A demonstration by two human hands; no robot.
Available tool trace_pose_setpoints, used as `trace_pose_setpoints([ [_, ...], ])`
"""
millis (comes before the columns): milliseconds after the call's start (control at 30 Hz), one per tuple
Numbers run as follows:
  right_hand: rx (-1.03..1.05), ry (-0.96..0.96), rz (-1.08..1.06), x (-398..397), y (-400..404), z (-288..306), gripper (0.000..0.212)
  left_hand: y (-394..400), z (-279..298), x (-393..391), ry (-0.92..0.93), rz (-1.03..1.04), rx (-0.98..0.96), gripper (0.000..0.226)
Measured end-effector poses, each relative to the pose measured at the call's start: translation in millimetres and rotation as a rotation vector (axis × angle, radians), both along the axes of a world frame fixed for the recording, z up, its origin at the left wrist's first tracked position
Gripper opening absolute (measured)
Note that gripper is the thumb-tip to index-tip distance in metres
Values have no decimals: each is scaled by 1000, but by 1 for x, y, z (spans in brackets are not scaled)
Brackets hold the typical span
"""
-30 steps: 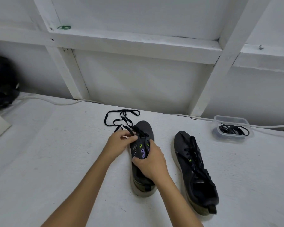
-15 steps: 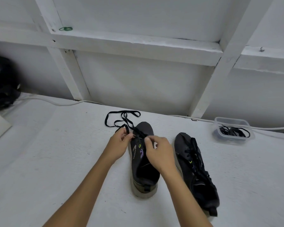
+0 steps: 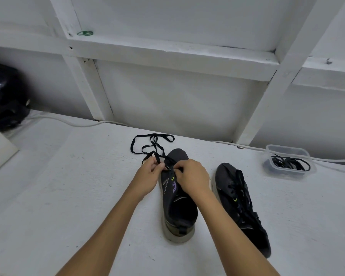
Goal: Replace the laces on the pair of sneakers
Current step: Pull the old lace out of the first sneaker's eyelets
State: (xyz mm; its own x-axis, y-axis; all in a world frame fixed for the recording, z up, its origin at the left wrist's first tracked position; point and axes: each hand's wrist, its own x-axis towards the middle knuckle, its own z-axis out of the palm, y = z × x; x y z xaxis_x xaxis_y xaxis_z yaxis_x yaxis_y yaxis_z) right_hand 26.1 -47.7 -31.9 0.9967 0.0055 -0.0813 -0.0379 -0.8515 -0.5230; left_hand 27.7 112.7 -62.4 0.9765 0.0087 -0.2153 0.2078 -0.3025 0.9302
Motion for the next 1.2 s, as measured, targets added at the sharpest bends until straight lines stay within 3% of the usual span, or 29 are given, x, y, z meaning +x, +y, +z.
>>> trace_pose_setpoints([
  [167, 269, 34, -39, 3, -11, -5, 8, -2, 1, -1, 39, 309, -9, 12],
  [233, 438, 49, -140, 4, -18, -4, 6, -2, 4, -5, 53, 381, 59, 30],
  [333, 573, 121, -235, 6, -32, -3, 7, -8, 11, -13, 25, 294, 173, 52],
  [467, 529, 231, -146, 13, -46, 2, 7, -29, 27, -22, -45, 91, 278, 55],
  [600, 390, 170, -45, 18, -49, 4, 17, -47, 36, -28, 41, -139, 447, 49],
  [733, 211, 104, 86, 22, -49, 10, 7, -60, 39, -29, 143, -208, 541, 82],
  [800, 163, 126, 143, 26, -52, 11, 4, -65, 39, -28, 154, -209, 581, 80],
  [867, 301, 171, 87, 31, -57, 15, 6, -68, 37, -29, 158, -234, 635, 76],
  [967, 665, 152, -177, 38, -65, 28, 8, -70, 33, -34, 150, -249, 643, 83],
  [1067, 653, 172, -277, 37, -75, 31, 8, -68, 29, -37, 140, -232, 605, 84],
  [1200, 473, 360, -128, 24, -66, 22, 39, -69, 27, -38, 127, -228, 593, 87],
])
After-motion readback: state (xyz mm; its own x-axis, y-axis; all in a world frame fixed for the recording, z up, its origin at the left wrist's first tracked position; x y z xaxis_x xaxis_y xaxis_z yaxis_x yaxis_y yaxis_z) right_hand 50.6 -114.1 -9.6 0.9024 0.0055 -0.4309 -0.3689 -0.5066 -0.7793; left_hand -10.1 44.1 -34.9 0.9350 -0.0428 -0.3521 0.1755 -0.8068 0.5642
